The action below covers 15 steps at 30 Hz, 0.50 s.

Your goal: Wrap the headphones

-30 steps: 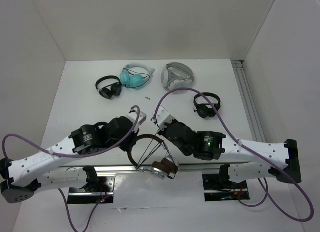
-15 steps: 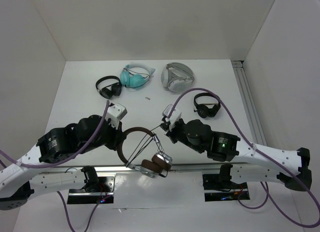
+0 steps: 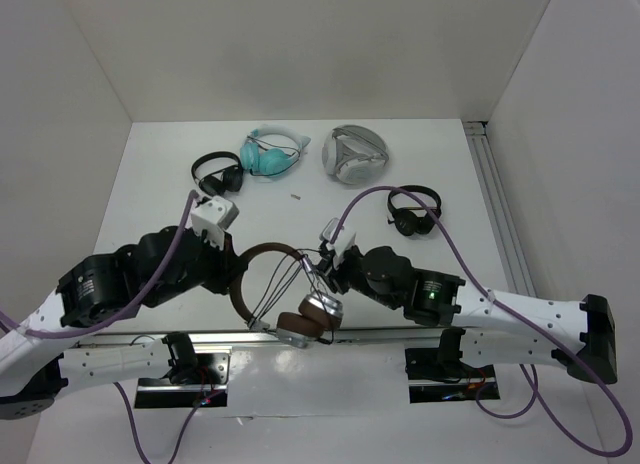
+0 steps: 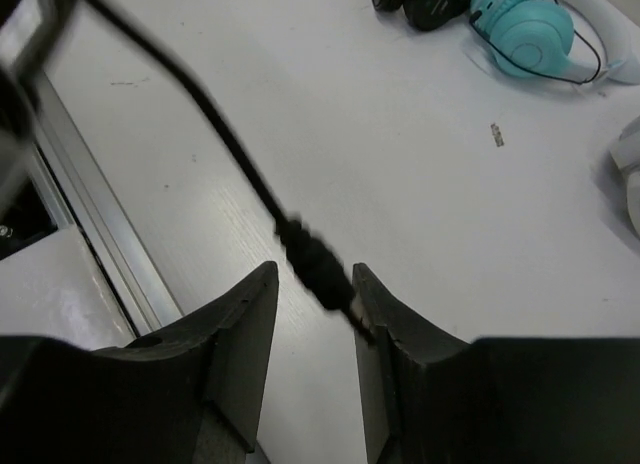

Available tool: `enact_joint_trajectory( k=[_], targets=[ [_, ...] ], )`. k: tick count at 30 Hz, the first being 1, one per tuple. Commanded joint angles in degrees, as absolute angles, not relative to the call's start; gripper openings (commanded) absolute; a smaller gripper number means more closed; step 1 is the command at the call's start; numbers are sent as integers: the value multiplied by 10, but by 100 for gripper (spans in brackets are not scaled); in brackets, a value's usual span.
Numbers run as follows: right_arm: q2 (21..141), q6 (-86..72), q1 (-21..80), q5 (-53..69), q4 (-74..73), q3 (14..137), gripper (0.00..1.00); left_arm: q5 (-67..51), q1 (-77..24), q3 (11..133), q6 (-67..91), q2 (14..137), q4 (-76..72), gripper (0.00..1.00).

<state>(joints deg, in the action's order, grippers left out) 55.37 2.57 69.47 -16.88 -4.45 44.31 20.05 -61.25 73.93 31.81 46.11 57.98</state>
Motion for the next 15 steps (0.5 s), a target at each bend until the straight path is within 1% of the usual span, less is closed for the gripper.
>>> enact_joint_trajectory(
  k=[1, 3, 5, 6, 8, 9, 10, 12, 13, 15],
  targets=[
    [548, 5, 692, -175, 13, 426, 44, 260, -614, 788, 380, 465, 562, 0],
    [541, 5, 692, -187, 13, 418, 45, 286, -614, 806, 407, 480, 594, 0],
    [528, -7, 692, -225, 8, 413, 49, 329, -614, 816, 440, 494, 619, 0],
    [528, -12, 686, -266, 8, 407, 51, 344, -614, 827, 453, 494, 647, 0],
    [523, -31, 686, -314, 8, 398, 60, 381, -609, 835, 497, 507, 676, 0],
    [523, -39, 686, -342, 1, 390, 67, 389, -604, 840, 509, 507, 690, 0],
    [523, -52, 686, -405, -4, 390, 70, 395, -591, 840, 514, 513, 703, 0],
    [537, -99, 675, -471, -35, 390, 71, 406, -571, 834, 531, 513, 710, 0],
    [537, -116, 675, -522, -48, 395, 74, 406, -549, 820, 531, 513, 702, 0],
    [555, -177, 661, -570, -102, 410, 74, 393, -527, 789, 526, 513, 682, 0]
  ],
)
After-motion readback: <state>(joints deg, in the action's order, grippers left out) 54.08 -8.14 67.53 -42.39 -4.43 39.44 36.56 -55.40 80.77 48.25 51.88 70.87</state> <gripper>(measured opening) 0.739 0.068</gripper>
